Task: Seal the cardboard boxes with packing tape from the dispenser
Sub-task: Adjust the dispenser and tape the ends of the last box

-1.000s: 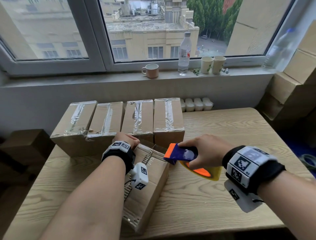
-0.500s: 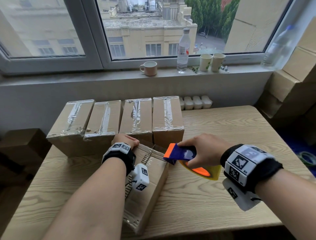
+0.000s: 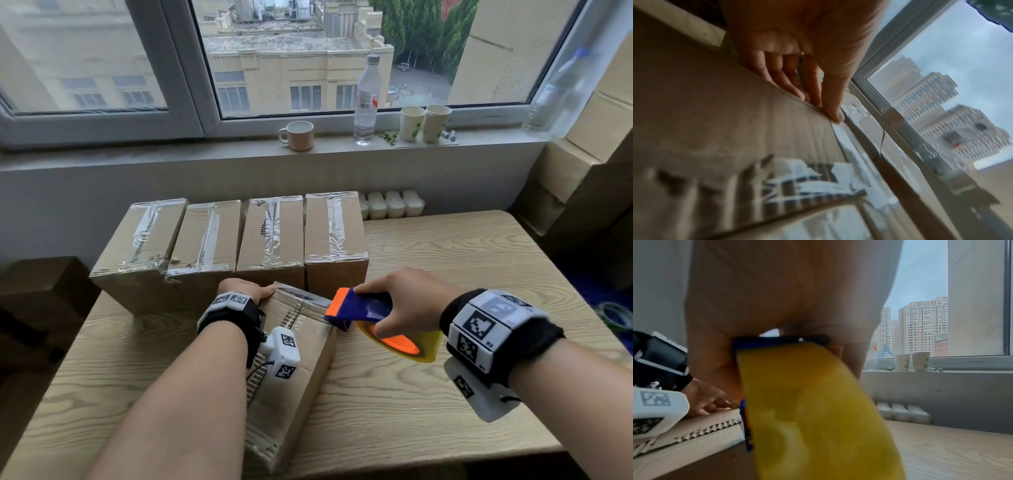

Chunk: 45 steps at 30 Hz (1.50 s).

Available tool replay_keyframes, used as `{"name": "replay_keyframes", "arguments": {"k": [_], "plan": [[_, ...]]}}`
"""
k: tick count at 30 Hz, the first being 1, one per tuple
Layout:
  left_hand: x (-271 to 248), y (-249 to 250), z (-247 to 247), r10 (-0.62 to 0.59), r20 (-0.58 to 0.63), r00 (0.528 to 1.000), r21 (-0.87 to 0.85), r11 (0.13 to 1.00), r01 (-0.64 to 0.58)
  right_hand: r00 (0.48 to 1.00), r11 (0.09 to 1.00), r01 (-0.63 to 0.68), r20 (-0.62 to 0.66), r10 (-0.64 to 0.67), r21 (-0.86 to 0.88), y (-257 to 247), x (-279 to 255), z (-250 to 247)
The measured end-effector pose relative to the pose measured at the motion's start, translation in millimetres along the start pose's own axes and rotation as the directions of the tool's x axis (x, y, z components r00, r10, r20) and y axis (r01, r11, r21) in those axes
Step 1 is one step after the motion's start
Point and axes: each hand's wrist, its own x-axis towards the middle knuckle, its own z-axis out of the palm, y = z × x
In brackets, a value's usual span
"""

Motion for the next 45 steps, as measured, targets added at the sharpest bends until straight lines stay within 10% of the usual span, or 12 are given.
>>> {"name": "replay_keyframes", "arguments": {"k": [9,14,19,45], "plan": [[-11,9,-5,0.203,-0.017,0.979,0.308,0.933,-0.188,1.0,1.0,-0.015,-0.013,0.015,-0.011,-1,1,0],[-34,25,1,0.628,0.106,0.771,0.405,0.681,-0.61,0.999,0.999,-0.023,-0.025,0.022,-0.032,-4,2,-1],[-32,19,11,0.643,0.333,0.69,0.437,0.543,-0.717,1.0,0.999,-0.023,-0.019,0.023,-0.033,-6,2,-1],[-59,15,44,0.539,0.367,0.758,0.409,0.638,-0.652,1.0,1.0,0.002,-0.004,-0.002,0.017,0,4,3]]}}
